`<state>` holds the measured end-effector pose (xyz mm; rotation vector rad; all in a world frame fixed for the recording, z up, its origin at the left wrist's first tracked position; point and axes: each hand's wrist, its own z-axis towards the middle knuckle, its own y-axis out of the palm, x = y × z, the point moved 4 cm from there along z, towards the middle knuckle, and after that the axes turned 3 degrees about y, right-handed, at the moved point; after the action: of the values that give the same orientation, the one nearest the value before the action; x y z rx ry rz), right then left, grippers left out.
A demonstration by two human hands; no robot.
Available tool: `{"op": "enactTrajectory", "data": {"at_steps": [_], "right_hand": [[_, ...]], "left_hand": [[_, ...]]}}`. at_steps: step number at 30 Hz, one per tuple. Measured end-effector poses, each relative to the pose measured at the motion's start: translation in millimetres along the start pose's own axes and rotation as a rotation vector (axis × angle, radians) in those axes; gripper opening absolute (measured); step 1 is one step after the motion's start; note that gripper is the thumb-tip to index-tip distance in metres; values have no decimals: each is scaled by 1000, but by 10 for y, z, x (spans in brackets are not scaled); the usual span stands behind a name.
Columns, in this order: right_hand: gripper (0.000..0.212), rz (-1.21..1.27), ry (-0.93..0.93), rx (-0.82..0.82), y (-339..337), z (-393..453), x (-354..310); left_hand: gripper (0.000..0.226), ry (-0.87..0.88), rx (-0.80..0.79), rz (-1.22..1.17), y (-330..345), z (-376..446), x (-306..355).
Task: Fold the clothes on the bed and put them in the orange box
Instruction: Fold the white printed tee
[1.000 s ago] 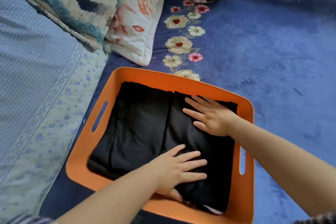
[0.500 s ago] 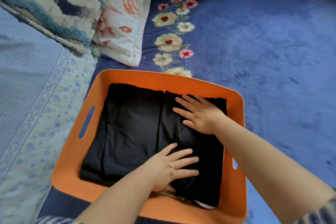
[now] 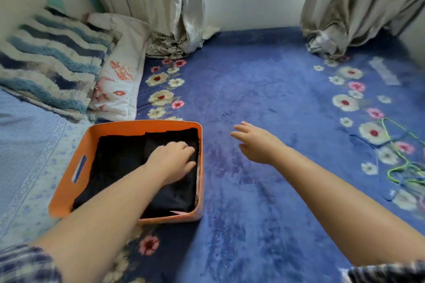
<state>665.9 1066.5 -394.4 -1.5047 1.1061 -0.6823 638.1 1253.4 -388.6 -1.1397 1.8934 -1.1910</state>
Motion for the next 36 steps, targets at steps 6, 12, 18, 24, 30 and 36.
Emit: {"op": "enactTrajectory", "data": {"at_steps": [6, 12, 18, 24, 30, 36], "right_hand": [[45, 246, 210, 326, -925, -1745, 1236], [49, 192, 360, 500, -1648, -3439, 2332], [47, 68, 541, 631, -2262, -4945, 3516], [44, -16, 691, 772, -2777, -5978, 4637], [48, -55, 818, 874, -3349, -6722, 5617], [35, -103, 893, 833, -3653, -7266, 6583]], "left_hand": [[46, -65, 370, -220, -1411, -12, 1770], [44, 143, 617, -259, -2506, -150, 3621], [42, 353, 704, -182, -3380, -5, 5242], [48, 516, 719, -133, -4195, 338, 6688], [52, 635, 661, -132, -5008, 754, 7894], [53, 705, 670, -137, -5566, 1133, 8932]]}}
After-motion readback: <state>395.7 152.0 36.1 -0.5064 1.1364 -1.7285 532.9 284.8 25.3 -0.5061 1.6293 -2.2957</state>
